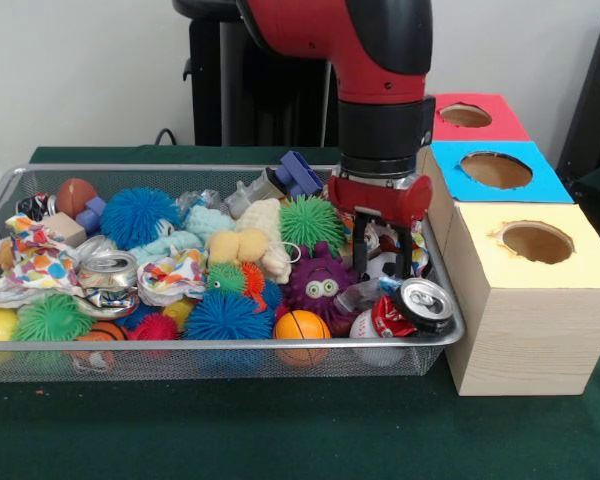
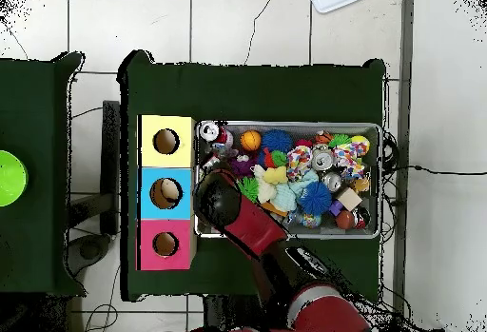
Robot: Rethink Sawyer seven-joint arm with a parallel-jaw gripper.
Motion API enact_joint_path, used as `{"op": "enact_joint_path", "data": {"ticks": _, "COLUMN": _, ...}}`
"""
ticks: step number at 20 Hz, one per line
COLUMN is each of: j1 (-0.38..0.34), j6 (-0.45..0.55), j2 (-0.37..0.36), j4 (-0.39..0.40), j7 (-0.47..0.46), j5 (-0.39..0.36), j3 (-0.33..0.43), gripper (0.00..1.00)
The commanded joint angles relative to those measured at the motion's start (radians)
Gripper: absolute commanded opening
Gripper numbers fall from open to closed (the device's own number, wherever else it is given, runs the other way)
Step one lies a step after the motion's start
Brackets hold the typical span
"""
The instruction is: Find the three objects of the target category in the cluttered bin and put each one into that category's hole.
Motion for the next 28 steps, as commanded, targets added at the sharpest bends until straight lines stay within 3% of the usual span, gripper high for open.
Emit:
{"op": "enact_joint_path", "data": {"ticks": 1, "j1": 0.07, "j6": 0.149, "j2": -0.098, "j4": 0.008, "j7": 0.299, "j5": 0.196, "j3": -0.114, "gripper": 1.0}}
{"op": "enact_joint_path", "data": {"ticks": 8, "j1": 0.12, "j6": 0.203, "j2": -0.144, "j4": 0.042, "j7": 0.322, "j5": 0.252, "j3": -0.147, "gripper": 1.0}}
{"op": "enact_joint_path", "data": {"ticks": 12, "j1": 0.191, "j6": 0.258, "j2": -0.16, "j4": 0.043, "j7": 0.337, "j5": 0.302, "j3": -0.198, "gripper": 1.0}}
{"op": "enact_joint_path", "data": {"ticks": 18, "j1": 0.386, "j6": 0.472, "j2": -0.157, "j4": -0.057, "j7": 0.444, "j5": 0.324, "j3": -0.422, "gripper": 1.0}}
{"op": "enact_joint_path", "data": {"ticks": 28, "j1": 0.47, "j6": 0.664, "j2": -0.094, "j4": -0.24, "j7": 0.638, "j5": 0.251, "j3": -0.585, "gripper": 1.0}}
